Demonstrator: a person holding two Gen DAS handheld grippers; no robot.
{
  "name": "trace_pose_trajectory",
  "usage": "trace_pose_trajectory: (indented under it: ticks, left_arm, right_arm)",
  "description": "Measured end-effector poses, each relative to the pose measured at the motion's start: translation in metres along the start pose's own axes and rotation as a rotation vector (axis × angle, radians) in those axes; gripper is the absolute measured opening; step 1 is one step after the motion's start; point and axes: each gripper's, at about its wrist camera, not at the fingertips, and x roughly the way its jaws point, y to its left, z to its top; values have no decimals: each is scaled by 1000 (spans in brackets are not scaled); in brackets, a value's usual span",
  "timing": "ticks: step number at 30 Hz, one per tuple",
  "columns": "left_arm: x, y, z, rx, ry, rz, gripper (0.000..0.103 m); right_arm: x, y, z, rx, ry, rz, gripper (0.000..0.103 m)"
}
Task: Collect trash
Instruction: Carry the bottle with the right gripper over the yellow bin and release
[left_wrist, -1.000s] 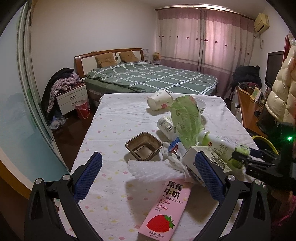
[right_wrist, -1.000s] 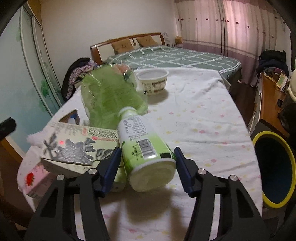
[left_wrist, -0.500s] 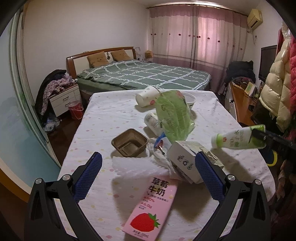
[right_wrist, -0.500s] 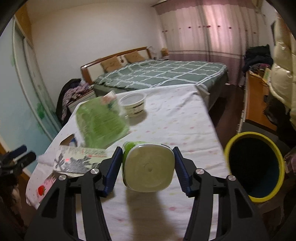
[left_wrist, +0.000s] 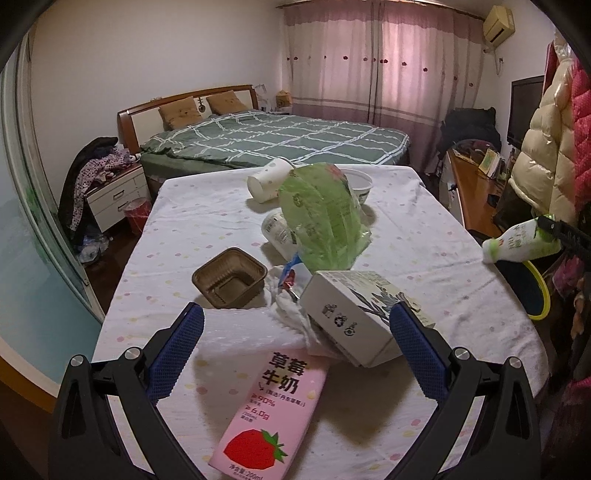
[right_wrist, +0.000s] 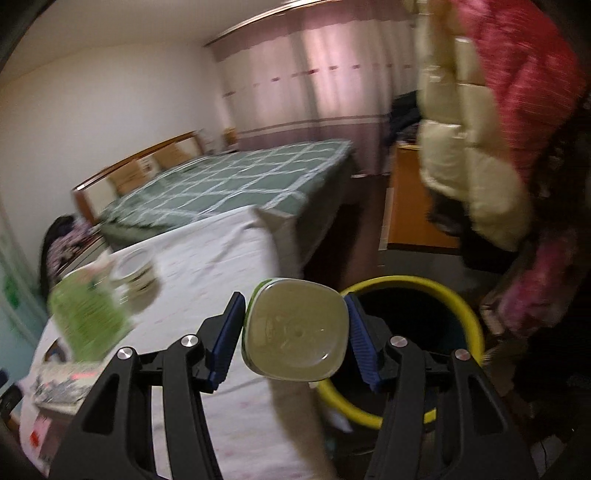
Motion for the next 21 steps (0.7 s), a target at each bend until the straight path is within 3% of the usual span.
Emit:
trace_pose_trajectory:
  ticks: [3, 8, 13, 21]
  left_arm:
    - [0, -5, 0, 9, 3, -7, 99]
    - [4, -8, -1, 15, 16, -8, 99]
    - [8, -10, -4, 17, 35, -5, 99]
    - [12, -7, -8, 18, 48, 2, 99]
  right_arm:
    - [11, -23, 0, 25, -3, -124, 51]
    - [46, -59, -13, 95, 80, -206, 50]
    - [83, -74, -35, 117, 189, -233, 50]
    - [100, -78, -46, 117, 240, -262, 50]
